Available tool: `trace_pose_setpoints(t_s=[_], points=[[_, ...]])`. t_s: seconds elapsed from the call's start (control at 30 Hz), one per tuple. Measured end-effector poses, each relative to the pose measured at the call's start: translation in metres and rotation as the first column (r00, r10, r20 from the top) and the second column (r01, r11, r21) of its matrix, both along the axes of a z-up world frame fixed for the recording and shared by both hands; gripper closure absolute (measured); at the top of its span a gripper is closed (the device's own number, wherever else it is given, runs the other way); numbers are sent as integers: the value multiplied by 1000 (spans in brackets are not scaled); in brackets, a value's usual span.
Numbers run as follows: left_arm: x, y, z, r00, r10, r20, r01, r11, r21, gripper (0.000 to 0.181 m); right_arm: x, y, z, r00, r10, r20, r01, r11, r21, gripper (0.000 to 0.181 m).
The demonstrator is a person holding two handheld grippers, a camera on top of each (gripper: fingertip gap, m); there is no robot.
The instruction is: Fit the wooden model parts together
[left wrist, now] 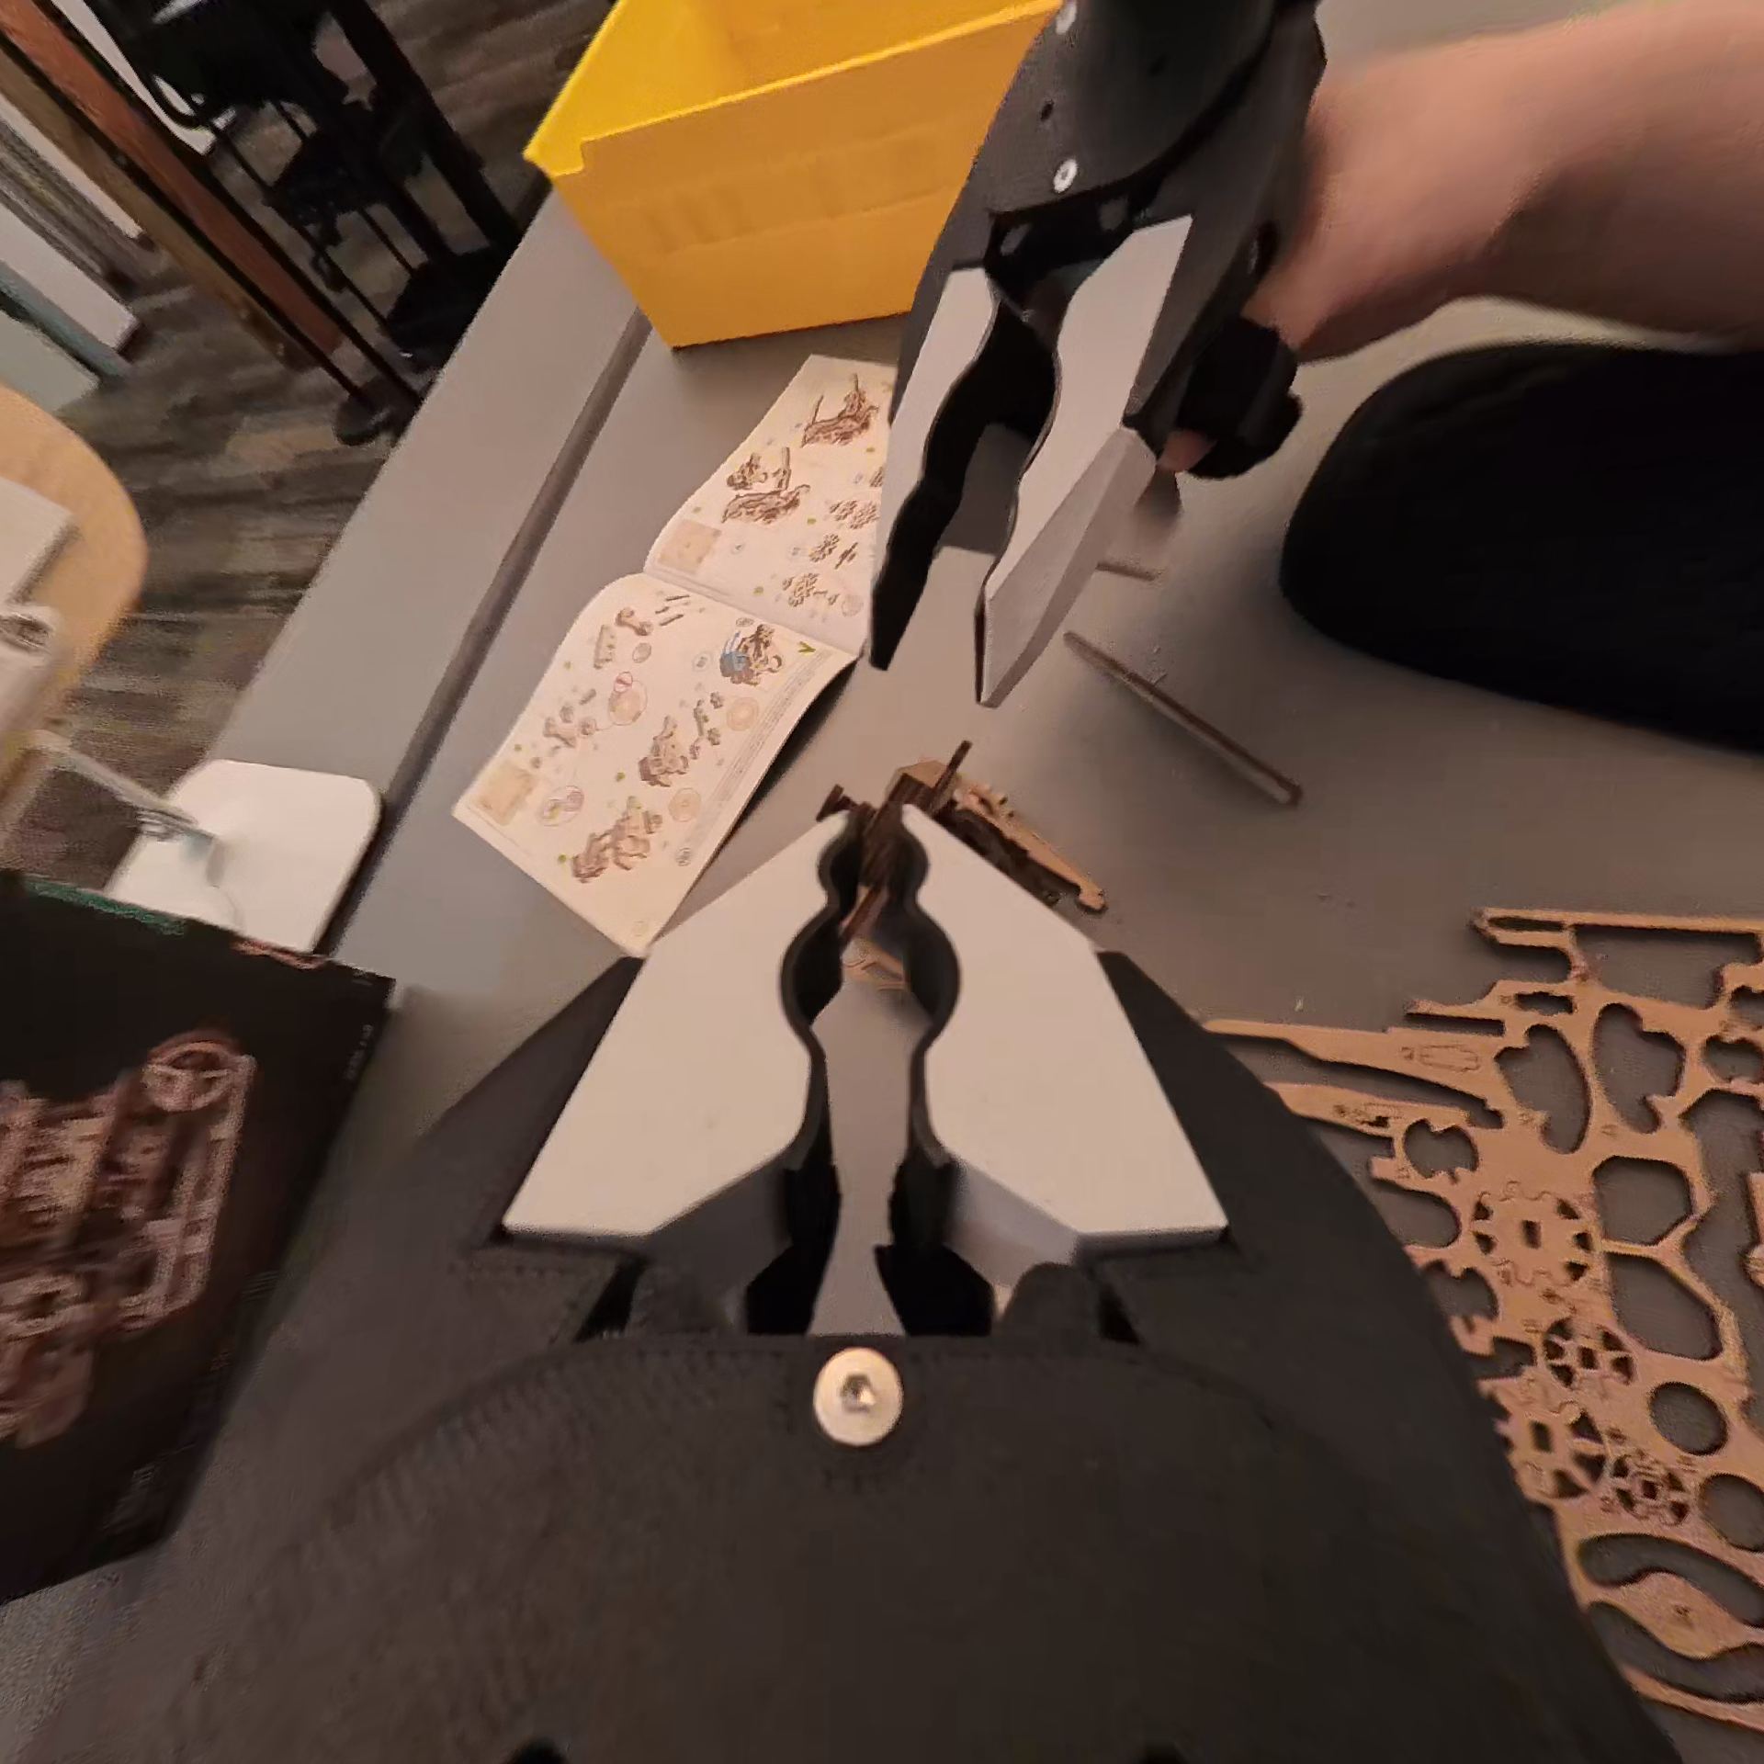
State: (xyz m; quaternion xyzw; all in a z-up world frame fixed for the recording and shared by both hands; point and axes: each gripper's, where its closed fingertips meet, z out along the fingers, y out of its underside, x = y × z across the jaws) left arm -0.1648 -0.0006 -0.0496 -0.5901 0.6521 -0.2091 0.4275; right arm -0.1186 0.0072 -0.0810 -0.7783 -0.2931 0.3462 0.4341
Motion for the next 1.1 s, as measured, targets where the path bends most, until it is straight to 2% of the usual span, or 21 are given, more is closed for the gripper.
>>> trace_pose_setpoints(t_s=[0.03, 0.1, 0.17, 0.3, 0.4, 0.5, 0.57, 0.63, 0.7, 0.8, 0.93, 1.1], points=[[1, 0, -2, 1000, -12, 18, 14, 998, -60, 168, 2, 0, 0, 1000, 11, -1, -11, 1000, 8, 140], [1, 3, -12, 998, -48, 31, 52, 988, -145, 151, 3, -1, -2, 999, 43, 17, -44, 999, 30, 140], [0, 12, -27, 997, -70, 31, 74, 986, -150, 141, 1, 0, -6, 995, 59, 74, -66, 992, 103, 139], [-1, 27, -53, 995, -101, -11, 100, 993, -65, 152, -12, -5, -21, 959, 92, 268, -153, 964, 216, 139], [4, 29, -63, 991, -130, -36, 130, 991, 7, 163, -13, 2, -30, 904, 10, 427, -165, 930, 328, 150], [7, 27, -66, 988, -146, -58, 150, 986, 69, 169, -13, 7, -39, 846, -39, 532, -193, 907, 374, 149], [7, 24, -60, 987, -155, -47, 159, 982, 97, 169, -16, 7, -44, 828, -36, 559, -217, 899, 380, 155], [6, 18, -49, 986, -164, -17, 165, 980, 113, 169, -17, 5, -36, 812, -58, 580, -245, 869, 429, 159], [1, 16, -36, 988, -151, 2, 149, 978, 147, 168, -20, 2, -17, 823, -102, 558, -246, 823, 513, 160], [-6, 7, -9, 984, -169, 50, 162, 979, 122, 147, -27, -6, 16, 813, -206, 544, -261, 707, 657, 163], [-21, -11, 22, 949, -264, 172, 277, 959, -58, 139, -31, -19, 47, 754, -356, 552, -334, 516, 789, 165], [-39, -8, 49, 896, -260, 359, 370, 886, -281, 142, -38, -32, 63, 708, -457, 538, -410, 355, 840, 165]])
